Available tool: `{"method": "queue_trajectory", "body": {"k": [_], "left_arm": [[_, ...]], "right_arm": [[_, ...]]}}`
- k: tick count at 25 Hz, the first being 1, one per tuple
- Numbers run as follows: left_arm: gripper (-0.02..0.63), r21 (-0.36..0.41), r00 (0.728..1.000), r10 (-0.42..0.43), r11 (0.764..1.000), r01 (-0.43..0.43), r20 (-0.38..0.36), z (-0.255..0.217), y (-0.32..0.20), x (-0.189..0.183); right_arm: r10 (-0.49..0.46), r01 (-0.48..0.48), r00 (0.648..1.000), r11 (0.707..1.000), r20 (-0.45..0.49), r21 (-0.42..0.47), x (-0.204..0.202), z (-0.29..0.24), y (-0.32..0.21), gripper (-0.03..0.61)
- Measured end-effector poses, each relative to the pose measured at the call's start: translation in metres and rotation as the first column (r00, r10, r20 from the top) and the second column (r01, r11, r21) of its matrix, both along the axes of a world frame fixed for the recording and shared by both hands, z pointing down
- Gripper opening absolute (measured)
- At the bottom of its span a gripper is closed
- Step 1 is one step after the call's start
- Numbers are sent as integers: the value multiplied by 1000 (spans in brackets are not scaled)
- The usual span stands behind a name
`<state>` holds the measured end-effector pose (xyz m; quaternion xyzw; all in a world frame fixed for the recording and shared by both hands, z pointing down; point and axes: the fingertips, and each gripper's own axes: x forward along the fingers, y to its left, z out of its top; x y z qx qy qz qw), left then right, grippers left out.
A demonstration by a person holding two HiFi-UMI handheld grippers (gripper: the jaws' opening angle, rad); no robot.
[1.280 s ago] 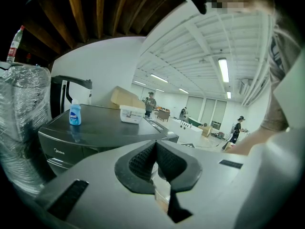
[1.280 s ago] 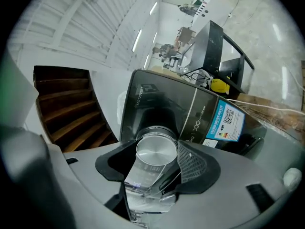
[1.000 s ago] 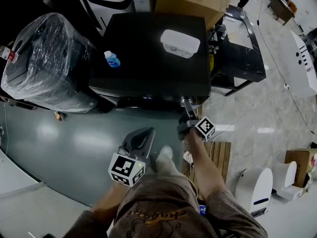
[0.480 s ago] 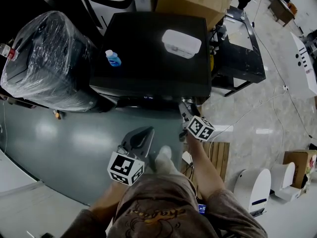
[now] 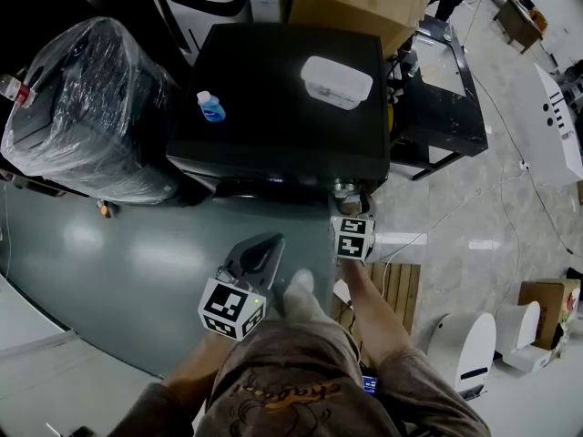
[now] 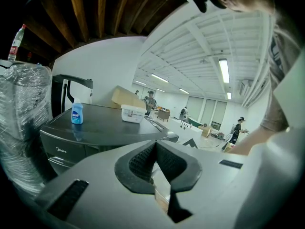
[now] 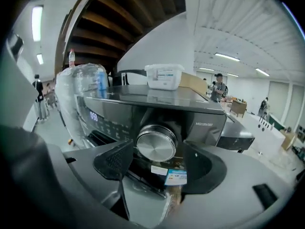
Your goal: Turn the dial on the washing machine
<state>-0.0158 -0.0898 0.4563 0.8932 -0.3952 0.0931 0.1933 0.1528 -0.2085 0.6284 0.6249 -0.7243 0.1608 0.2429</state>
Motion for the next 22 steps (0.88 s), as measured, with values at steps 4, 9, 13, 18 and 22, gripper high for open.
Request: {"method": "queue_trajectory", "body": {"k": [4, 9, 13, 18, 22], "left_arm": [[0, -5, 1000, -1, 1000, 1, 3, 1, 2, -1], [0, -6, 1000, -5, 1000, 5, 6, 2, 1, -3], [0, -6, 1000, -6, 1000, 6, 3, 3, 0, -2], [0, -6, 1000, -6, 1000, 7, 3, 3, 0, 0], [0, -7, 1000, -9, 1000, 9, 4, 4, 1, 0]], "right_arm": [[-14, 12, 998, 1000, -57, -29, -3, 7, -1, 290], [2, -6, 996, 999, -84, -42, 1, 11, -6, 288], [11, -14, 998, 998, -58, -56, 1, 15, -5, 278], [71, -66, 993, 996, 94, -64, 1, 14, -4, 270], [113, -100, 958, 993, 262, -64, 2, 15, -4, 270]]}}
